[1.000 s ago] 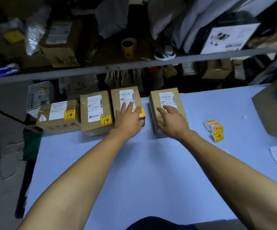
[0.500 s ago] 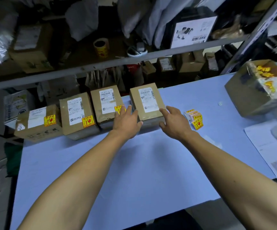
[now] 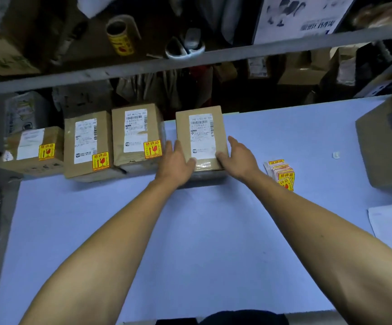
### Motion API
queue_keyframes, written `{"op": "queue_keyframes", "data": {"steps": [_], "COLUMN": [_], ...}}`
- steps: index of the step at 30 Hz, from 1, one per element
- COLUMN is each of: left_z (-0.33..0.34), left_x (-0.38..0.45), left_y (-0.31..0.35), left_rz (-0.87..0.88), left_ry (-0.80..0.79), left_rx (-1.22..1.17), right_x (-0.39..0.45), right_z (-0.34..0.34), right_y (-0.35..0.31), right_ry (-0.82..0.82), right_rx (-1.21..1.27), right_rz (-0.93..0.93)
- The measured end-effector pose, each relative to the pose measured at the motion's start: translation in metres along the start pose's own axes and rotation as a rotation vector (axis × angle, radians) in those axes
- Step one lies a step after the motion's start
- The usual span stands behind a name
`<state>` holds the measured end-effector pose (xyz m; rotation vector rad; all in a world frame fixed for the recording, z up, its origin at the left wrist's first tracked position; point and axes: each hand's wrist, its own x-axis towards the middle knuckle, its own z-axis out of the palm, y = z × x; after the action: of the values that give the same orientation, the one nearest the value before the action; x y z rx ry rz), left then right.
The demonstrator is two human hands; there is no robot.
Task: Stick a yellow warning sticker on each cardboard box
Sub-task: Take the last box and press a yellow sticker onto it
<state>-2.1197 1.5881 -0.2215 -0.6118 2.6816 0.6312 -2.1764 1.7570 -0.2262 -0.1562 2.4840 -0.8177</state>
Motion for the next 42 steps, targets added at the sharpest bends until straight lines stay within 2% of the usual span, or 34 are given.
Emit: {"op": "queue_keyframes", "data": {"steps": [4, 9, 17, 27, 32, 42], "left_z": [0.01, 0.011, 0.008, 0.022, 0.041, 0.068], "left_x": [0.004, 0.0, -0.037, -0.136, -0.178, -0.203], "left_y": [0.007, 0.013, 0.01, -0.012, -0.024, -0.012], "left_rz": [-0.144, -0.204, -0.154, -0.054, -0.045, -0.064], "left_ry": [0.013, 0.044, 0.036, -0.007, -0.038, -0.079], "left_rx": [-0.294, -0.466, -0.512, -0.502, -0.506, -0.538], "right_x": [0.008, 0.008, -0.028, -0.138, -0.184, -0.203], "right_z": [0.005, 0.004, 0.004, 0.025, 0.038, 0.042], "right_y": [0.004, 0.007, 0.014, 0.034, 0.049, 0.087], "right_ry": [-0.069, -0.073, -0.046, 0.029, 0.01, -0.022], "right_rx": [0.21, 0.303, 0.331, 0.365, 0.403, 0.418], "right_rz": [0.027, 0.031, 0.034, 0.057, 0.093, 0.112]}}
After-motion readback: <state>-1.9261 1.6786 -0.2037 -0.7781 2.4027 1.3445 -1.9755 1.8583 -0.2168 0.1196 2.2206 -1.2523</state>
